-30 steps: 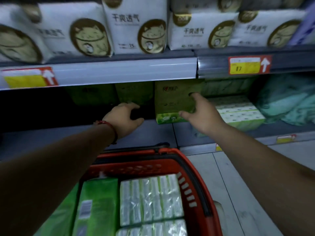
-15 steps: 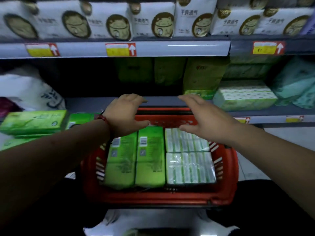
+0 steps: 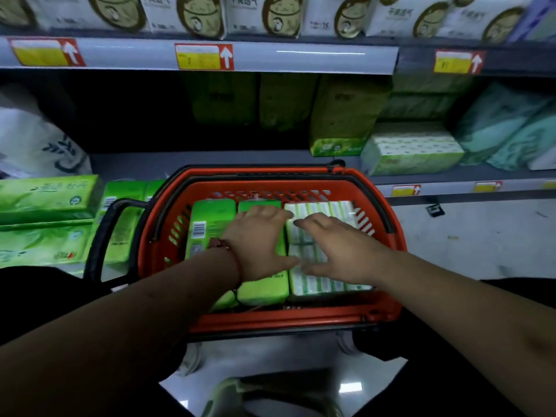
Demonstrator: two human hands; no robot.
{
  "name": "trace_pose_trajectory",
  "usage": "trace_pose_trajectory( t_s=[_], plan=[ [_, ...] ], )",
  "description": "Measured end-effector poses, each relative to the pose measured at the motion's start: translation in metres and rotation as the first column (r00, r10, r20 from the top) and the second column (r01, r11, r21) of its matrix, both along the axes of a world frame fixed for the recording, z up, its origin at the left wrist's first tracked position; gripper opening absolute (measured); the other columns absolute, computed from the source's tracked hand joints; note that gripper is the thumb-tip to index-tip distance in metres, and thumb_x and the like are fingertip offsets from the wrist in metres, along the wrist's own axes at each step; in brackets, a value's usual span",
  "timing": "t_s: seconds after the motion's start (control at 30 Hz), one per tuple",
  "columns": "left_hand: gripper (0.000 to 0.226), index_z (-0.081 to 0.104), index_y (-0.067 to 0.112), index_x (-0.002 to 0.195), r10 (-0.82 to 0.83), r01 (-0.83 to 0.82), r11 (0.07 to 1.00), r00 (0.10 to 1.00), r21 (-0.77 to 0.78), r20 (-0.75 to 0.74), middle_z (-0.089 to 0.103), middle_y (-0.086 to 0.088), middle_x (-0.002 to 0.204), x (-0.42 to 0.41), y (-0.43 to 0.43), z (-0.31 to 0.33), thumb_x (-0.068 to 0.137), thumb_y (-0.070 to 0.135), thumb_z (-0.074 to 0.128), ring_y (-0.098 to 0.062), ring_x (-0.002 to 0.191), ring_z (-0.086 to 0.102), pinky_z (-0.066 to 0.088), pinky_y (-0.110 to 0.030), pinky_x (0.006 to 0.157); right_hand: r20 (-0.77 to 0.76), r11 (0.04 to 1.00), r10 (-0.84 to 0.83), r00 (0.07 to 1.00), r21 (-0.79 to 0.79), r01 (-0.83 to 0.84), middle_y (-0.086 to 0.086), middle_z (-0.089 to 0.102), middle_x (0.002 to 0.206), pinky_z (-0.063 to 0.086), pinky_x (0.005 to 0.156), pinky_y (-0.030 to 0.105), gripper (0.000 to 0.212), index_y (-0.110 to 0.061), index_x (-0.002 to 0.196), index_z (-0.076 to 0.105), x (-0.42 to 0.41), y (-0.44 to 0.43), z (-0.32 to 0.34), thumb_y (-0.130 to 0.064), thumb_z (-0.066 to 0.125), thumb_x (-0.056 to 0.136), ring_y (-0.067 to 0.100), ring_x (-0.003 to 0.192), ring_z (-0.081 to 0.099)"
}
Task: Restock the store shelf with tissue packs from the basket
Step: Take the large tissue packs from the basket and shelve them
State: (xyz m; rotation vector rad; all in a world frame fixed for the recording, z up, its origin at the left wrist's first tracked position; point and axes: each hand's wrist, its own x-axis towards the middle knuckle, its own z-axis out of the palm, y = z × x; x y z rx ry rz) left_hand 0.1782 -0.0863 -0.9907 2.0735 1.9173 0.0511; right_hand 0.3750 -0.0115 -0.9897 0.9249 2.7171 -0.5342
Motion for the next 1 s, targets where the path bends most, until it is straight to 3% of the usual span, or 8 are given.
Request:
trace_pose_trajectory(
  t_s=[0.13, 0.3, 0.47, 0.6, 0.8, 1.0],
  plan=[
    [0.094, 0.04, 0.025, 0.147, -0.084, 0.084, 0.995, 0.996, -0.044, 0.007, 0.051, 0.001, 0.141, 0.037, 0.005, -0.019, 0.075, 0.084, 0.055, -0.024, 0.128, 0.046, 0.04, -0.04, 0.108, 0.064, 1.0, -0.024, 0.998, 0.02, 0.023, 0.0, 0.042, 0.14, 0.045, 0.105, 0.039, 0.091, -0.022, 0.153, 0.034, 0.03, 0.0, -0.009, -0.066, 0.07, 0.082, 0.023, 0.128, 0.047],
    [0.103, 0.04, 0.019, 0.145, -0.154, 0.141, 0.985, 0.98, -0.102, -0.129, 0.039, -0.003, 0.132, 0.055, 0.003, -0.047, 0.068, 0.086, 0.058, -0.026, 0.119, 0.039, 0.041, -0.044, 0.105, 0.164, 0.997, -0.074, 0.984, 0.01, 0.073, -0.003, 0.031, 0.143, 0.038, 0.111, 0.037, 0.108, -0.024, 0.156, 0.028, 0.061, 0.001, -0.021, -0.067, 0.078, 0.071, 0.019, 0.135, 0.032],
    [0.102, 0.035, 0.013, 0.137, -0.171, 0.144, 0.983, 0.939, -0.11, -0.299, 0.035, -0.007, 0.127, 0.071, 0.008, -0.051, 0.065, 0.077, 0.069, -0.028, 0.114, 0.038, 0.039, -0.043, 0.101, 0.193, 0.986, -0.01, 0.981, 0.164, -0.022, 0.001, 0.031, 0.14, 0.033, 0.114, 0.036, 0.117, -0.02, 0.155, 0.024, 0.064, 0.0, -0.036, -0.057, 0.085, 0.062, 0.024, 0.13, 0.032],
    [0.09, 0.034, 0.011, 0.126, -0.19, 0.151, 0.98, 0.91, -0.131, -0.368, 0.034, -0.009, 0.123, 0.084, 0.011, -0.05, 0.07, 0.072, 0.068, -0.028, 0.11, 0.037, 0.041, -0.042, 0.096, 0.242, 0.961, 0.022, 0.97, 0.263, -0.087, 0.009, 0.037, 0.135, 0.037, 0.109, 0.042, 0.106, -0.012, 0.149, 0.031, 0.055, 0.0, -0.044, -0.045, 0.084, 0.062, 0.029, 0.123, 0.038],
    [0.086, 0.032, 0.009, 0.134, -0.215, 0.166, 0.968, 0.935, -0.188, -0.282, 0.04, -0.012, 0.13, 0.087, 0.006, -0.054, 0.076, 0.057, 0.074, -0.029, 0.118, 0.044, 0.041, -0.042, 0.105, 0.286, 0.96, 0.066, 0.956, 0.242, -0.139, 0.009, 0.039, 0.123, 0.04, 0.1, 0.042, 0.084, -0.014, 0.131, 0.038, 0.05, 0.001, -0.042, -0.043, 0.08, 0.064, 0.027, 0.114, 0.04],
    [0.115, 0.013, 0.005, 0.155, -0.179, 0.13, 0.97, 0.954, -0.205, -0.241, 0.031, -0.011, 0.15, 0.087, 0.009, -0.066, 0.074, 0.057, 0.076, -0.03, 0.138, 0.036, 0.034, -0.043, 0.116, 0.286, 0.957, 0.056, 0.957, 0.258, -0.133, 0.012, 0.042, 0.13, 0.039, 0.104, 0.045, 0.086, -0.01, 0.142, 0.036, 0.051, -0.008, -0.044, -0.045, 0.076, 0.075, 0.03, 0.119, 0.045]
  ],
)
